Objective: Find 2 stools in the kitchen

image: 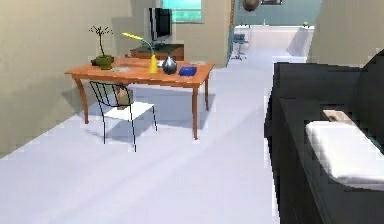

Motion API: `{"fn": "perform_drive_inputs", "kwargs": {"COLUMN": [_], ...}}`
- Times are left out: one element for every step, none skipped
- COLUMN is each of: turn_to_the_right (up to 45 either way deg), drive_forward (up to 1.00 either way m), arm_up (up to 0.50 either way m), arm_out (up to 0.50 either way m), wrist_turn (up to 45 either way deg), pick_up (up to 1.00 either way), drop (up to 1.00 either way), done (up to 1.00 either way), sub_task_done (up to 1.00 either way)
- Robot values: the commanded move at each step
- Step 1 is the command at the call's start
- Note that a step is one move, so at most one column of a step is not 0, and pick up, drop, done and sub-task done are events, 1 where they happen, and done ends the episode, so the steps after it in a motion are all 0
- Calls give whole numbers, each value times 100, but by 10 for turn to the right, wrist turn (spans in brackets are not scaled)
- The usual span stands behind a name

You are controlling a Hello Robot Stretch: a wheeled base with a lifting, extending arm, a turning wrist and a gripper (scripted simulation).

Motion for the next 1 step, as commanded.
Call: {"fn": "perform_drive_inputs", "kwargs": {"turn_to_the_right": [90], "drive_forward": [0], "arm_up": [0], "arm_out": [0], "wrist_turn": [0], "pick_up": [0], "drop": [0], "done": [0], "sub_task_done": [0]}}
